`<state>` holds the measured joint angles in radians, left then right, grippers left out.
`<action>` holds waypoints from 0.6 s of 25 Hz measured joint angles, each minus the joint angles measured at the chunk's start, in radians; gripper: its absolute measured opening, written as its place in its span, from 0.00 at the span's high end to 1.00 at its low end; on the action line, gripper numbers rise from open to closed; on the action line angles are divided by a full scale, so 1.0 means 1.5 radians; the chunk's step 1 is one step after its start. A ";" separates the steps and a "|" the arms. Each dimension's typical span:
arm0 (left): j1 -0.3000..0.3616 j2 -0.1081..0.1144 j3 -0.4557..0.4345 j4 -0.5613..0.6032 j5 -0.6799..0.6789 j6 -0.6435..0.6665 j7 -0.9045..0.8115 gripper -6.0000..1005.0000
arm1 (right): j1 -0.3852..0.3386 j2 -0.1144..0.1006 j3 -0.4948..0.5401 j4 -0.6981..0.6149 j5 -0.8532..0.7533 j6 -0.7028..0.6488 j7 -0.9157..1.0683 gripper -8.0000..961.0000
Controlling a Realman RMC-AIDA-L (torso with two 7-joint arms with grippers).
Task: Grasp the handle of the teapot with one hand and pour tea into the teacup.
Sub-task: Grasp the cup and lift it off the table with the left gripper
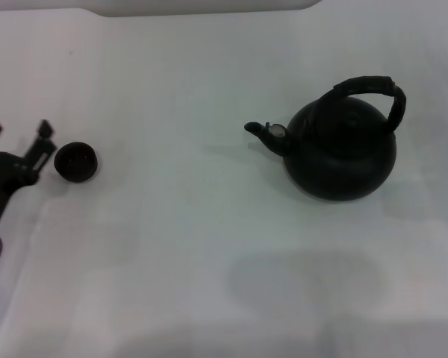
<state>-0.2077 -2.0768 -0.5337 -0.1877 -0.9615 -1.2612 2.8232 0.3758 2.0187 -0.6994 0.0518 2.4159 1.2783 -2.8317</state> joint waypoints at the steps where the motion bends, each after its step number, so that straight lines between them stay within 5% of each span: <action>1: -0.004 0.000 0.000 0.005 0.024 0.000 0.000 0.12 | 0.000 0.000 0.000 0.000 0.000 -0.001 0.000 0.32; 15: -0.021 0.000 0.000 0.027 0.126 0.014 0.001 0.12 | 0.003 0.001 0.000 -0.009 0.000 -0.015 0.001 0.32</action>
<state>-0.2398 -2.0761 -0.5338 -0.1474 -0.7724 -1.2398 2.8241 0.3808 2.0200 -0.6994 0.0383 2.4160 1.2561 -2.8296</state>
